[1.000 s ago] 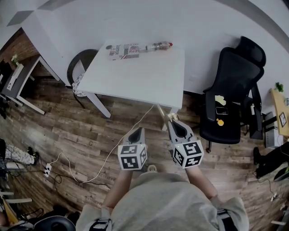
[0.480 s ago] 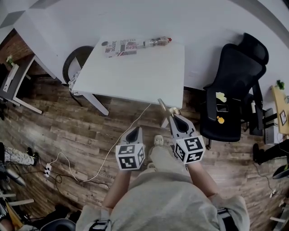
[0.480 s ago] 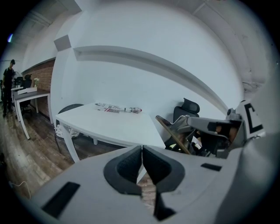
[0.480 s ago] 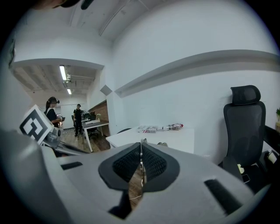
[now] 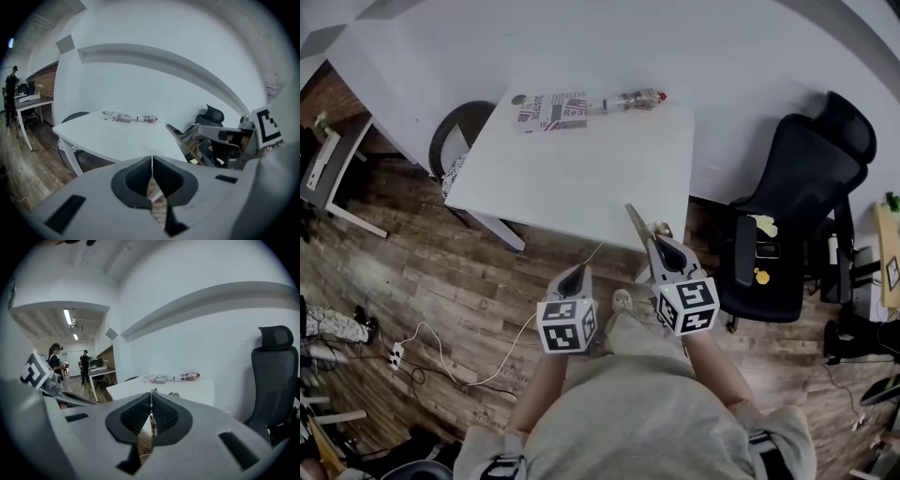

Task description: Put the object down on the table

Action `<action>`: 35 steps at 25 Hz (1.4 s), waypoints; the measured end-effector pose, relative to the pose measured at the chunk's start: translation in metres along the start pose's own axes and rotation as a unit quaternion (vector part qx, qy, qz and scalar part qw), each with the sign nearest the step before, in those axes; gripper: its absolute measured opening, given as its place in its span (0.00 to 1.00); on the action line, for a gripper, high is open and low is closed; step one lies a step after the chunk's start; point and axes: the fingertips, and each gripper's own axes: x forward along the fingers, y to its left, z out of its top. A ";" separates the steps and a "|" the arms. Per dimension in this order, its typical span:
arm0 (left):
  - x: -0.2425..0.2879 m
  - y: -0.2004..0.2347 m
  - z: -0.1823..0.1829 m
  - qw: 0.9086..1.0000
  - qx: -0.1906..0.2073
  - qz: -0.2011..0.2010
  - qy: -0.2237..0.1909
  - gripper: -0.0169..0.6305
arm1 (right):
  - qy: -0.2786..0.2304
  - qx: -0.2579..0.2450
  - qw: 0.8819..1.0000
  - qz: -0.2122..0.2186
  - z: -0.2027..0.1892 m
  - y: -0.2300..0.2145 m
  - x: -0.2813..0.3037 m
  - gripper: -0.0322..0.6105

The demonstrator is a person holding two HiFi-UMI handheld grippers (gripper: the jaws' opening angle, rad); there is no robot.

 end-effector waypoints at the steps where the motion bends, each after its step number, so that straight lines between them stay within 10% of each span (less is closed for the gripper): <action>1: 0.008 0.000 0.006 1.000 -0.001 0.000 0.000 0.04 | 0.003 0.000 1.000 0.002 0.001 -0.006 0.009 0.07; 35: 0.158 0.035 0.090 0.999 -0.024 0.032 0.022 0.04 | 0.136 -0.027 0.989 0.046 -0.049 -0.099 0.229 0.07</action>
